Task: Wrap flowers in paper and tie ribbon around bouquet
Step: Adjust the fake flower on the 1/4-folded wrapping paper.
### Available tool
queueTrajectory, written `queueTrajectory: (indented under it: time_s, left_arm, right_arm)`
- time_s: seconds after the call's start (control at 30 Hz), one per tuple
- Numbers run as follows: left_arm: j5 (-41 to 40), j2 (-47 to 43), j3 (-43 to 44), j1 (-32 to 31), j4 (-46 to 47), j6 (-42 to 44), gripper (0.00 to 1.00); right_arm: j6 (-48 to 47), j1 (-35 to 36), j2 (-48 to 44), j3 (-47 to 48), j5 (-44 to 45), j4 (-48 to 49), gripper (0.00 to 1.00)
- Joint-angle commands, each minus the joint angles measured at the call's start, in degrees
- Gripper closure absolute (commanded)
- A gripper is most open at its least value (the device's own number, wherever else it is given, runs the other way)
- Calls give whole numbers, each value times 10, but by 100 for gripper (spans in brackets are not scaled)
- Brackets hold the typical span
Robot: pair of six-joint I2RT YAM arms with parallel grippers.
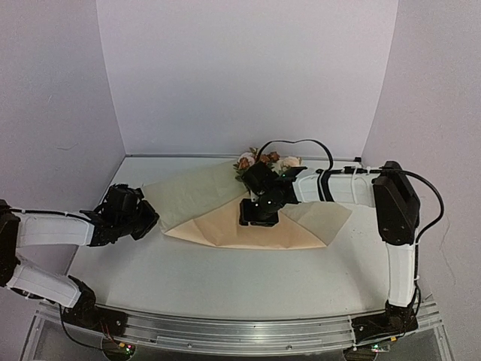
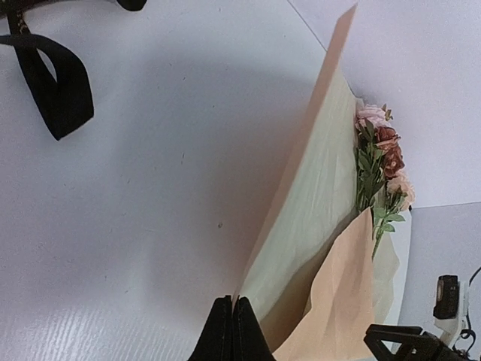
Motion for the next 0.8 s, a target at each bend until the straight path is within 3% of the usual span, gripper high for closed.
queueTrajectory:
  time_s: [0.0, 0.3, 0.43, 0.77]
  left_arm:
    - [-42, -51, 3, 2, -64, 62, 100]
    - [-19, -69, 64, 2, -131, 138, 100]
    - [-8, -57, 73, 2, -131, 146, 100]
    - [6, -38, 94, 3, -163, 161, 100]
  right_arm:
    - [-3, -1, -31, -20, 14, -4, 48]
    - [7, -5, -39, -53, 50, -3, 49]
    - [31, -52, -50, -40, 52, -5, 48]
    - [67, -156, 55, 122, 110, -61, 45]
